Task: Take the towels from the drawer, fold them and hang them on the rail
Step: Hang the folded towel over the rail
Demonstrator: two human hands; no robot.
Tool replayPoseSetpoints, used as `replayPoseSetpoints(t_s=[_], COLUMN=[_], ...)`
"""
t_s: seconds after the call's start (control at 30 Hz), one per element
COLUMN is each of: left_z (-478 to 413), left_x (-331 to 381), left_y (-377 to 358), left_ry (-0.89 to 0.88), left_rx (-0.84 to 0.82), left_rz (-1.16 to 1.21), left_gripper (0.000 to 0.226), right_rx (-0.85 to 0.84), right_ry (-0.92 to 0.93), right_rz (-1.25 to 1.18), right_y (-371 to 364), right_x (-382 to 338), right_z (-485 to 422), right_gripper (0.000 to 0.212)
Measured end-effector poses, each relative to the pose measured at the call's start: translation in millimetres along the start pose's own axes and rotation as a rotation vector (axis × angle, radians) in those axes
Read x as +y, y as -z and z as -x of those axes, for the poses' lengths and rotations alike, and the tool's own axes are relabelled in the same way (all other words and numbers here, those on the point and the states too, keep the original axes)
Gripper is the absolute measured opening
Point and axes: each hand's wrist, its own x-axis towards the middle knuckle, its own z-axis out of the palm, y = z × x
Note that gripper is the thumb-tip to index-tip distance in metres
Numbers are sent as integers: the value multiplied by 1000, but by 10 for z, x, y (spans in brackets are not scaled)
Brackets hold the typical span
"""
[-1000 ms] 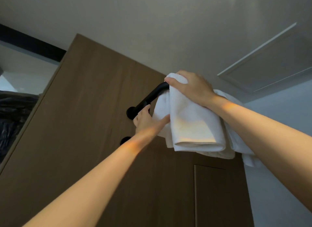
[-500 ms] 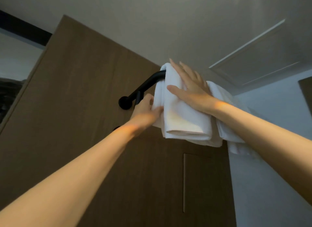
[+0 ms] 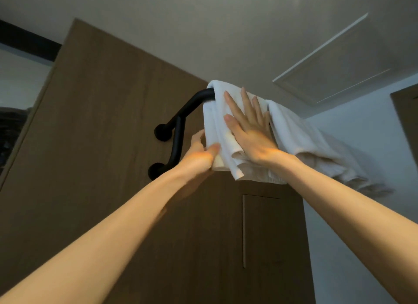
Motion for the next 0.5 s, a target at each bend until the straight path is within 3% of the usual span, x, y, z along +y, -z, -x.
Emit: replayPoseSetpoints(t_s=[0.17, 0.27, 0.33, 0.5], left_z=[15, 5, 6, 175], left_x=[75, -12, -111, -294], left_y=[-204, -375, -401, -230], left_ry=[99, 62, 22, 29], left_rx=[-33, 22, 39, -35], left_rz=[451, 398, 328, 181], left_gripper=[48, 38, 31, 40], right_rx=[-71, -92, -124, -156], right_ry=[15, -46, -54, -53], right_rz=[-236, -427, -417, -416], right_y=[-157, -187, -178, -113], right_x=[66, 94, 79, 81], right_z=[312, 434, 496, 607], right_gripper=[50, 49, 50, 45])
